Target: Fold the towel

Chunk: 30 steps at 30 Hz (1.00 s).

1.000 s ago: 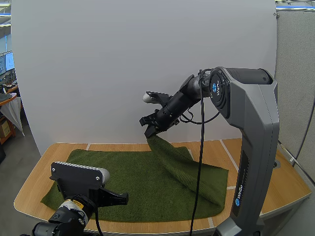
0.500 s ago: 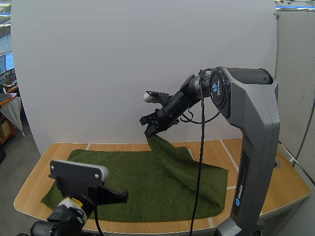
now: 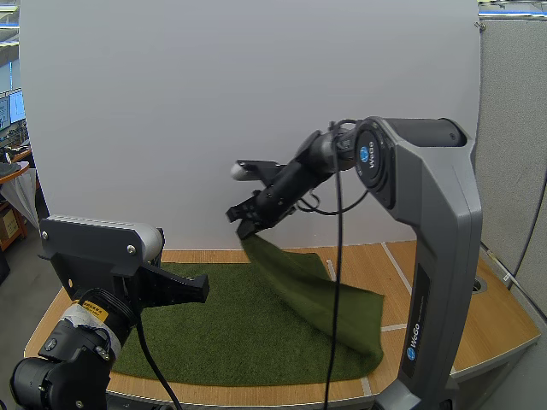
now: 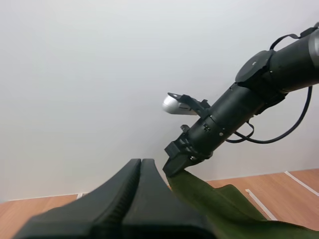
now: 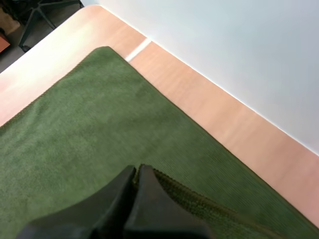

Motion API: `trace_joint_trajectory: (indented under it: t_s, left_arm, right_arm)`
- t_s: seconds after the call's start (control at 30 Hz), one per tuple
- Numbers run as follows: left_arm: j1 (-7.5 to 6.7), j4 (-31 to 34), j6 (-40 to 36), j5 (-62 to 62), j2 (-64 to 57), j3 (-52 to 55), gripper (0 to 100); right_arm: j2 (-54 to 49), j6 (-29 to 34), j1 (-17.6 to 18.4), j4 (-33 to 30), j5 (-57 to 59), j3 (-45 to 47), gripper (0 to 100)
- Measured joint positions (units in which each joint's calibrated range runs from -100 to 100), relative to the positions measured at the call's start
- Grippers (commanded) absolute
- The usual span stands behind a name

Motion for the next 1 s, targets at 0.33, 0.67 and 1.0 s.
trace_joint_trajectory:
  t_s: [0.33, 0.67, 1.0]
  left_arm:
    - [0.00, 0.00, 0.00, 8.76, -0.09, -3.44, 0]
    - [0.00, 0.22, 0.00, 23.59, -0.09, -7.90, 0]
    - [0.00, 0.34, 0.00, 24.17, -0.09, -7.90, 0]
  right_arm:
    - [0.00, 0.12, 3.33, 0.00, -6.30, 0.00, 0]
    - [3.94, 0.81, 8.83, -0.18, -14.36, -6.96, 0]
    - [8.35, 3.19, 11.93, -0.18, -13.65, -17.25, 0]
